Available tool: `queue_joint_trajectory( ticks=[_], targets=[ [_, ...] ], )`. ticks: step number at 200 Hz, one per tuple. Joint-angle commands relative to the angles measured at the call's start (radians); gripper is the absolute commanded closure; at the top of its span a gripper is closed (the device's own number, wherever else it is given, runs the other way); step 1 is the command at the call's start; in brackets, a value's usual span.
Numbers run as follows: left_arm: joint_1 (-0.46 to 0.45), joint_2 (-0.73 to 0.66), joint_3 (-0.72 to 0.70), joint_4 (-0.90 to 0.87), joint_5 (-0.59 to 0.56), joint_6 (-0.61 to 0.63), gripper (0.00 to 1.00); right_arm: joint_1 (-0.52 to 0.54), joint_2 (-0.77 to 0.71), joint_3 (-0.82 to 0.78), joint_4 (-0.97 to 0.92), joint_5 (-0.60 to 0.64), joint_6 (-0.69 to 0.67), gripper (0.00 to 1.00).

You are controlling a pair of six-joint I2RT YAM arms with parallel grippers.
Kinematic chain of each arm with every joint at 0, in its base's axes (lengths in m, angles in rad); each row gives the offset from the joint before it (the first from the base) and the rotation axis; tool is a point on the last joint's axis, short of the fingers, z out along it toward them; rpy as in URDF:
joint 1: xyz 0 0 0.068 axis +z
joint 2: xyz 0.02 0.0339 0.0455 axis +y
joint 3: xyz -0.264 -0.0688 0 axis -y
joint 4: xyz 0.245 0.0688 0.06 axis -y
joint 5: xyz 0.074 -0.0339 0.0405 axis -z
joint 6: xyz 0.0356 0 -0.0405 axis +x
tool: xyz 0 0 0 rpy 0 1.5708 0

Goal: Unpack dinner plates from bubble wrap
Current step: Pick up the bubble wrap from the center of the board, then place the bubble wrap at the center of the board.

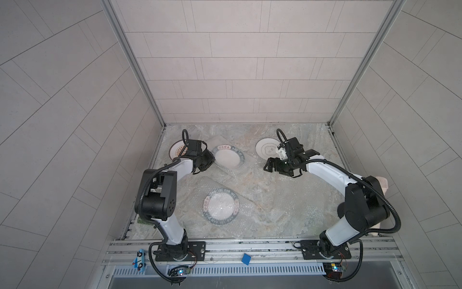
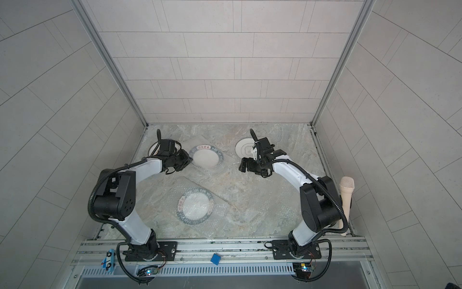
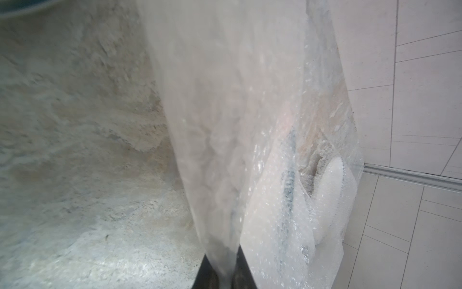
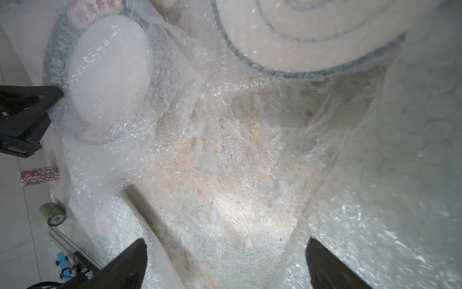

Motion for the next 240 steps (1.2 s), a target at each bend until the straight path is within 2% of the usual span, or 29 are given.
queue_joint_trajectory(
  ticks=[1, 35, 53, 78, 93, 114, 148, 171, 197, 240],
  targets=[
    [0.011, -0.087, 0.066, -0.061, 0.045, 0.056, 0.97, -0.032, -0.048, 0.049, -0.020, -0.047, -0.002, 0.00],
    [0.004, -0.154, 0.137, -0.155, 0.168, 0.148, 0.98, -0.082, -0.084, 0.108, -0.078, -0.031, -0.018, 0.00],
    [-0.028, -0.158, 0.224, -0.287, 0.243, 0.273, 0.98, -0.128, -0.112, 0.120, -0.111, -0.016, -0.022, 0.00],
    [-0.134, -0.133, 0.355, -0.500, 0.299, 0.447, 0.98, -0.217, -0.166, 0.100, -0.124, -0.010, -0.002, 0.00],
    [-0.182, -0.113, 0.379, -0.542, 0.349, 0.489, 0.98, -0.260, -0.201, 0.084, -0.130, -0.015, 0.015, 0.00],
    [-0.259, -0.071, 0.382, -0.573, 0.382, 0.545, 0.98, -0.268, -0.269, 0.059, -0.143, 0.029, 0.014, 0.00],
    [-0.403, 0.063, 0.415, -0.578, 0.417, 0.567, 0.98, -0.269, -0.344, 0.019, -0.208, 0.082, -0.019, 0.00],
    [-0.467, 0.171, 0.473, -0.568, 0.433, 0.564, 0.98, -0.267, -0.386, -0.040, -0.213, 0.082, -0.032, 0.00],
    [-0.490, 0.255, 0.492, -0.497, 0.454, 0.528, 0.99, -0.253, -0.415, -0.102, -0.223, 0.087, -0.038, 0.01],
    [-0.487, 0.304, 0.464, -0.383, 0.463, 0.477, 0.99, -0.244, -0.433, -0.181, -0.229, 0.105, -0.041, 0.03]
  ],
)
